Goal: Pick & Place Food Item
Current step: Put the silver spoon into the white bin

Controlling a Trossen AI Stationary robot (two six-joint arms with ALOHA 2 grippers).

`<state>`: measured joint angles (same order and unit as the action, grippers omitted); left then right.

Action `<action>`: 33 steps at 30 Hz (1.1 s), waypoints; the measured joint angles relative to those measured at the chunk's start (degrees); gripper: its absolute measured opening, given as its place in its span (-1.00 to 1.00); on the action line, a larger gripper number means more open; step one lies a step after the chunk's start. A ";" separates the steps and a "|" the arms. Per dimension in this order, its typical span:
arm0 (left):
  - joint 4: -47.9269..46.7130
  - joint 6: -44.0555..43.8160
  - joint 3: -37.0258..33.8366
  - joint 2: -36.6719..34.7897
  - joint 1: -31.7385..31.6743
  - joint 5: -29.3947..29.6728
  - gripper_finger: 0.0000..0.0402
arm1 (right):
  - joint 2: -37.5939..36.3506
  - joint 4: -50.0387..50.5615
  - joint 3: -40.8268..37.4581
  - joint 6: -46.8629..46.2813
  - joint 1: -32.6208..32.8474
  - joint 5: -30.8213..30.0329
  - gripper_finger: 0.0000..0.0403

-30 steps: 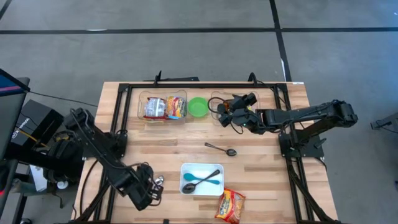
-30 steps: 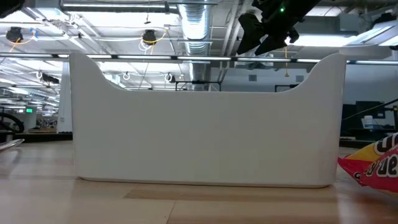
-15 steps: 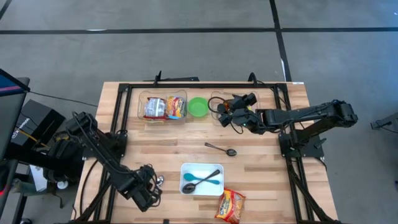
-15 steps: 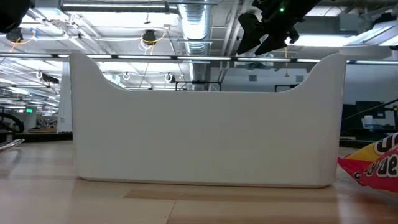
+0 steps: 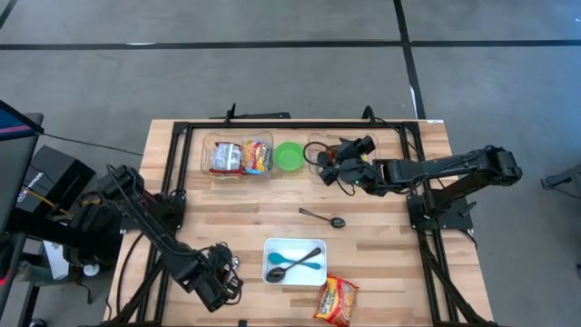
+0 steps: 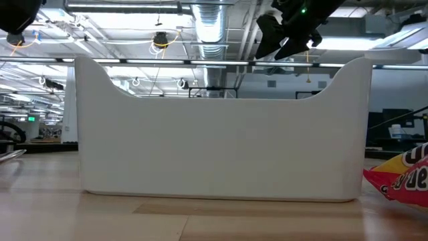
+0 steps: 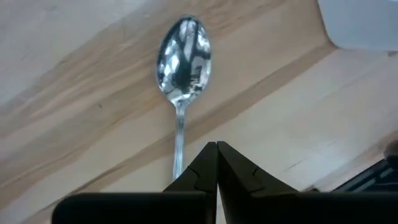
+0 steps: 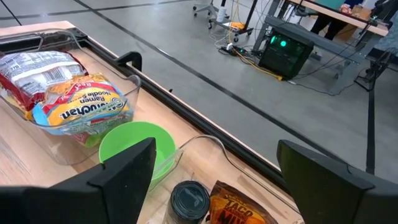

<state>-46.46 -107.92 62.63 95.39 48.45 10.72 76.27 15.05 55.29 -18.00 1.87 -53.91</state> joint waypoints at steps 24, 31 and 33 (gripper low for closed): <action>1.71 2.93 -0.04 4.20 0.28 -3.68 -1.00 | -0.02 1.20 0.00 -1.09 0.00 0.02 0.63; 1.72 2.99 -0.04 4.13 0.28 -3.68 -0.88 | -0.02 0.23 0.00 -1.07 0.00 0.00 0.63; 1.71 3.02 -0.04 4.13 0.28 -3.83 -0.79 | -0.02 -0.45 0.00 -1.05 0.00 0.00 0.63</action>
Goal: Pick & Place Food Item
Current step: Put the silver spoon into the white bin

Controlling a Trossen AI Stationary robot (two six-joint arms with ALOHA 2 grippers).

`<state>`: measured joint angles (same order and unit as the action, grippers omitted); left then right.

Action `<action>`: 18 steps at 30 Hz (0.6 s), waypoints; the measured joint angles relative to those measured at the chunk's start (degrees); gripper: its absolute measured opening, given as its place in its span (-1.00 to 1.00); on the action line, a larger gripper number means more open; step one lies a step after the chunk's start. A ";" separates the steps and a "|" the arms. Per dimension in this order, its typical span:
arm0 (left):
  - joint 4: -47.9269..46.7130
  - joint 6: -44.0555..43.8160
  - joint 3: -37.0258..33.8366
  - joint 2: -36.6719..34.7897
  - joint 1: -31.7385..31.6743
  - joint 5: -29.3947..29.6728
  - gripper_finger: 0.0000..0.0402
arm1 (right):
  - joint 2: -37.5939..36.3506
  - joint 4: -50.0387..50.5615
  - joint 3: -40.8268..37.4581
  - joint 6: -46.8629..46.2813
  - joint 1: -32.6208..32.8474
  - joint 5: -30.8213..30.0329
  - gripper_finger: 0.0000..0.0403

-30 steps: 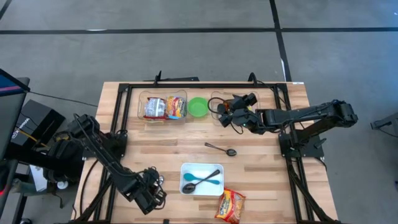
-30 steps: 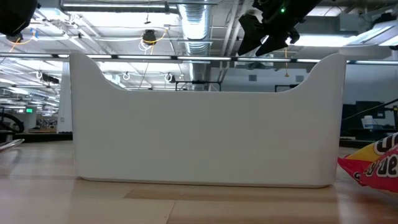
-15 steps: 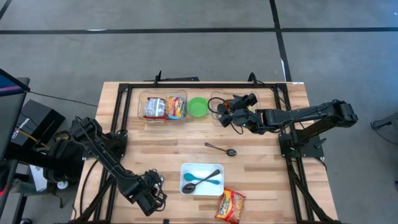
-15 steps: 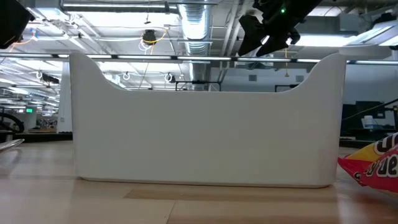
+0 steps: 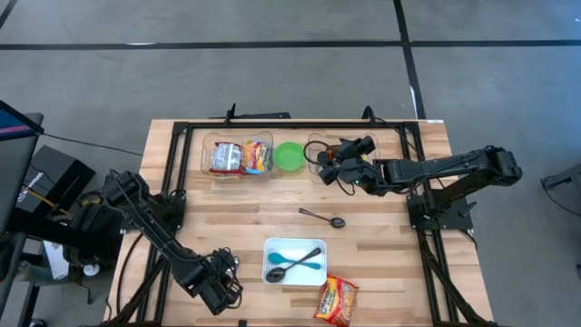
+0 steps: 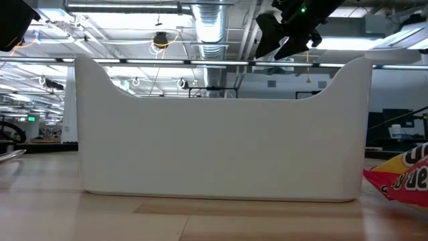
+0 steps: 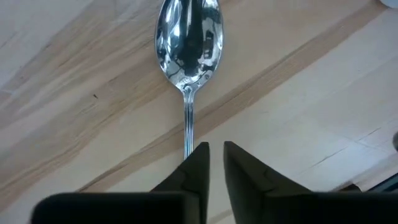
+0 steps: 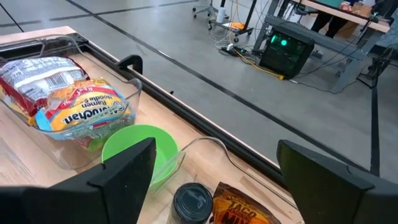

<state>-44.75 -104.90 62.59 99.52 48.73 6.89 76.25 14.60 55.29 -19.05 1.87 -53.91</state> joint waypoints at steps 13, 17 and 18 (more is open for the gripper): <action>1.13 -0.50 0.00 -0.04 0.00 -5.35 -0.32 | 0.00 -0.43 0.00 0.02 0.00 -0.13 0.63; 1.57 -1.21 0.00 -0.04 0.03 -5.34 -0.32 | 0.00 -0.32 0.00 0.02 0.00 -0.13 0.63; 1.55 -1.49 0.00 -0.04 0.11 -5.31 -0.33 | 0.00 -0.28 0.00 0.02 0.00 -0.13 0.63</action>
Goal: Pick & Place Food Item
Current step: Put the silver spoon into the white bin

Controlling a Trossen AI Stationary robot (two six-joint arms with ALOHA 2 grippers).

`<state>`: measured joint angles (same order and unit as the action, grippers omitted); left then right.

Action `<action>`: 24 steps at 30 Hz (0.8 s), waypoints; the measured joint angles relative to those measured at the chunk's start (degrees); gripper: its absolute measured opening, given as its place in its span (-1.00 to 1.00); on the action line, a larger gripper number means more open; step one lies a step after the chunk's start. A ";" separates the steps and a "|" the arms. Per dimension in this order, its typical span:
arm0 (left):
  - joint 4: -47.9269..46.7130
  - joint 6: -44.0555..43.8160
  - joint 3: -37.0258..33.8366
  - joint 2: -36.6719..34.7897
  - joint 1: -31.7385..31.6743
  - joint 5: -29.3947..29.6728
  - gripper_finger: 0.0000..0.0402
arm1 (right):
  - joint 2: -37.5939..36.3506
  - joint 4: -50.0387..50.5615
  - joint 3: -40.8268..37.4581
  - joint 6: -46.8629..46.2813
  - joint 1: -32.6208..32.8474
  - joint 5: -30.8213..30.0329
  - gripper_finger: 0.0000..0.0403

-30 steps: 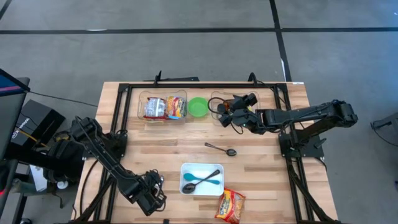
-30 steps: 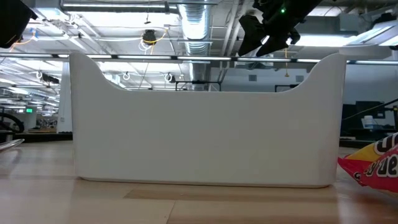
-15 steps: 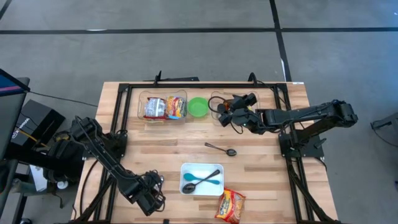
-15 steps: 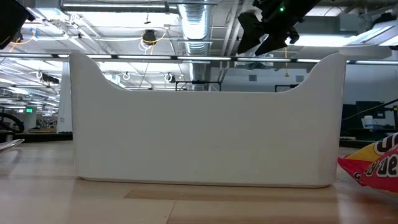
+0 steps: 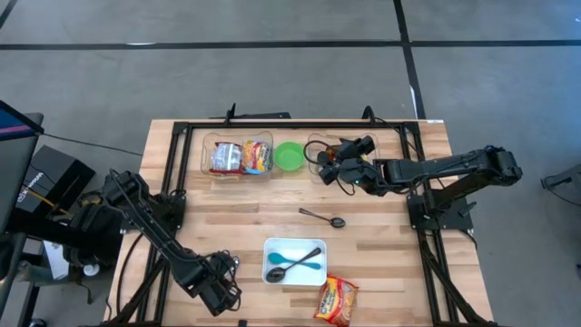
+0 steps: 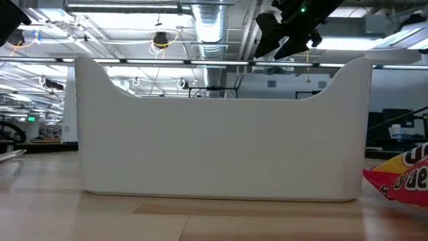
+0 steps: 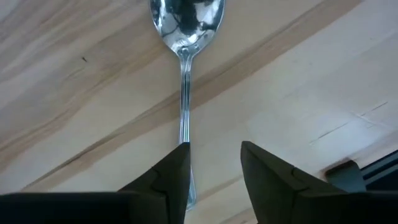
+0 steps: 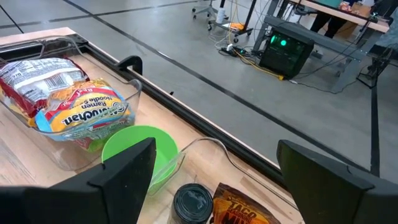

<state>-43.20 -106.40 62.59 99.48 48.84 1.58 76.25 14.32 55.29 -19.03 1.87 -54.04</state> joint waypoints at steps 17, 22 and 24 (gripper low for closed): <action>1.96 -9.49 -0.98 0.32 4.09 0.04 -0.42 | 0.00 -0.02 0.00 -0.02 0.00 0.05 0.63; 6.19 -9.62 -2.73 1.91 4.02 -1.39 -0.42 | 0.00 -0.13 0.00 -0.02 0.00 0.04 0.63; 6.14 -9.63 -2.73 2.19 3.65 -3.62 -0.43 | 0.00 -0.26 0.00 -0.02 0.00 0.04 0.63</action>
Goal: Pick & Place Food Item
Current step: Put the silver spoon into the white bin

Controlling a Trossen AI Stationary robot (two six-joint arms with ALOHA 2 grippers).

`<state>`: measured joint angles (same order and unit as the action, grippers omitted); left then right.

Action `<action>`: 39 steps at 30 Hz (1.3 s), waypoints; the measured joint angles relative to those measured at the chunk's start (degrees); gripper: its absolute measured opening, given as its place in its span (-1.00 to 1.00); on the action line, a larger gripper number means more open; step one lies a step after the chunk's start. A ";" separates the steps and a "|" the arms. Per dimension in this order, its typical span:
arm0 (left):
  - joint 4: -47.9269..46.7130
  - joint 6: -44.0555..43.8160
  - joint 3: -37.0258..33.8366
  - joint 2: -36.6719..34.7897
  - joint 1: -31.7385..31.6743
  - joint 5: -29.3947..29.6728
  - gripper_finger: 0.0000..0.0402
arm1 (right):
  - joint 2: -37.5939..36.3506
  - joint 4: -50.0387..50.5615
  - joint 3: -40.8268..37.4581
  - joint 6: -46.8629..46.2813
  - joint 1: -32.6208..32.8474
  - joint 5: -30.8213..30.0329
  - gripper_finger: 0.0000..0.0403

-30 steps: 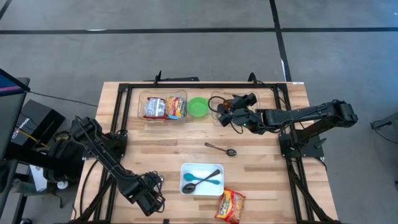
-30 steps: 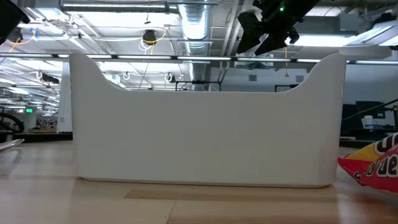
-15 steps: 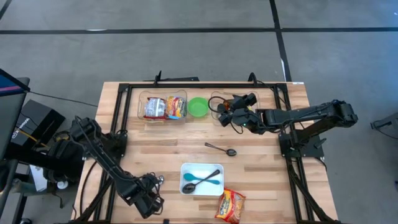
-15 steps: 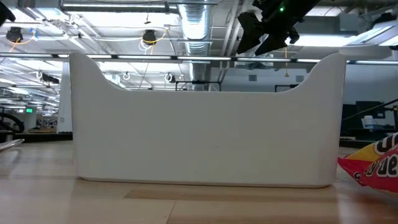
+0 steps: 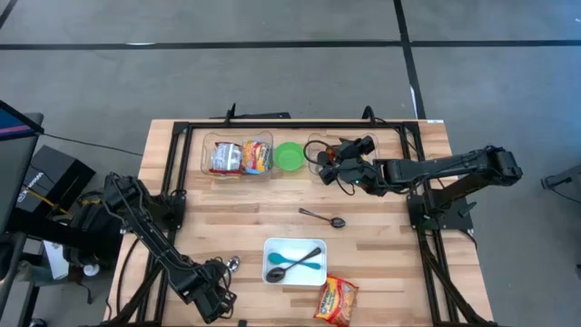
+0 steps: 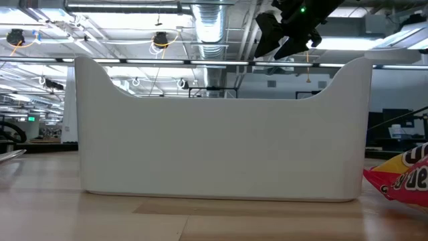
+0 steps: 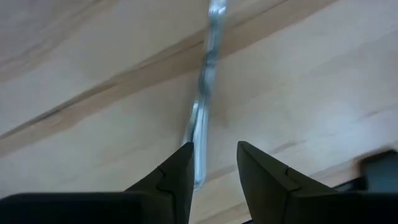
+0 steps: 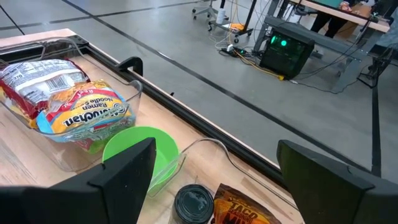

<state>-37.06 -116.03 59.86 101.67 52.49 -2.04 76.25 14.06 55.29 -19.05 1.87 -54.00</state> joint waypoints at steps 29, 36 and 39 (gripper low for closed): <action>-1.04 3.66 -2.16 0.11 0.00 -0.82 -0.43 | 0.00 -1.27 0.00 0.00 0.00 0.09 0.63; -3.23 7.74 -2.16 0.11 0.00 -0.81 -0.43 | 0.00 -1.25 0.00 0.00 0.00 0.09 0.63; -4.42 7.78 -2.16 0.11 0.00 -0.79 -0.43 | 0.00 -1.27 0.00 0.00 0.00 0.09 0.63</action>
<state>-41.48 -108.25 57.69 101.78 52.49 -2.83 76.25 12.80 55.29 -19.05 1.87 -53.91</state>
